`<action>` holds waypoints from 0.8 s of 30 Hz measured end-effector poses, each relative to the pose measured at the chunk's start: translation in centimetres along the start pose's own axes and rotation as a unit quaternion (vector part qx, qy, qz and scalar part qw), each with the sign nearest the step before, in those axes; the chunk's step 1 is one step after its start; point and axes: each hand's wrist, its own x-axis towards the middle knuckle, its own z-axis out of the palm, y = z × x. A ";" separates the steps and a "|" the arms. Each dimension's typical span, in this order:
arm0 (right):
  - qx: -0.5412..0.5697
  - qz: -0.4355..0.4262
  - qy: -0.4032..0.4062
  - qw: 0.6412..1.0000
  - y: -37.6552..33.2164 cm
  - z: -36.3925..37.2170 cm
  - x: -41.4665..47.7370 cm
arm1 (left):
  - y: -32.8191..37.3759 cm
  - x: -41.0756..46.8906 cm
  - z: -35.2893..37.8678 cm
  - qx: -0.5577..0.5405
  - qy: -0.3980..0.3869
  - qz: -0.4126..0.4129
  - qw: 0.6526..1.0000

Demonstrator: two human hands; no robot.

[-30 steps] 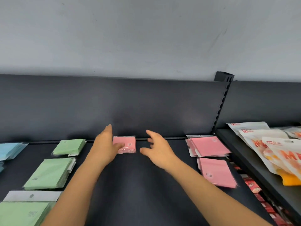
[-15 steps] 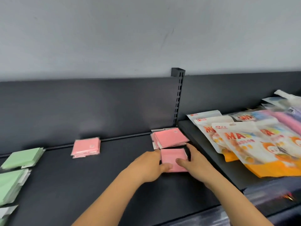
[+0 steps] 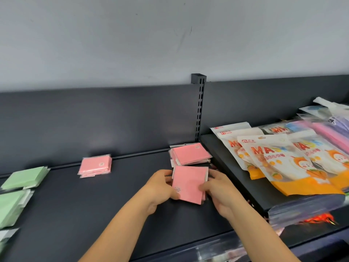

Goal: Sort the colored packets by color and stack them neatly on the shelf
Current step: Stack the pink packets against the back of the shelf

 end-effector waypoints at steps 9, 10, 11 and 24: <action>-0.149 -0.201 -0.034 0.968 -0.7 4.8 -2.4 | -1.1 -3.6 -2.6 0.009 0.145 0.136 0.980; -0.170 -0.205 -0.041 0.963 -0.5 5.4 -2.3 | -1.5 -3.9 -3.0 0.017 0.157 0.139 0.978; -0.189 -0.195 -0.051 0.961 -0.1 5.9 -2.1 | -2.0 -4.2 -3.3 0.034 0.157 0.134 0.978; -0.201 -0.085 -0.205 0.954 -0.2 14.4 -1.1 | -4.9 -8.4 -11.7 0.035 0.176 0.057 0.982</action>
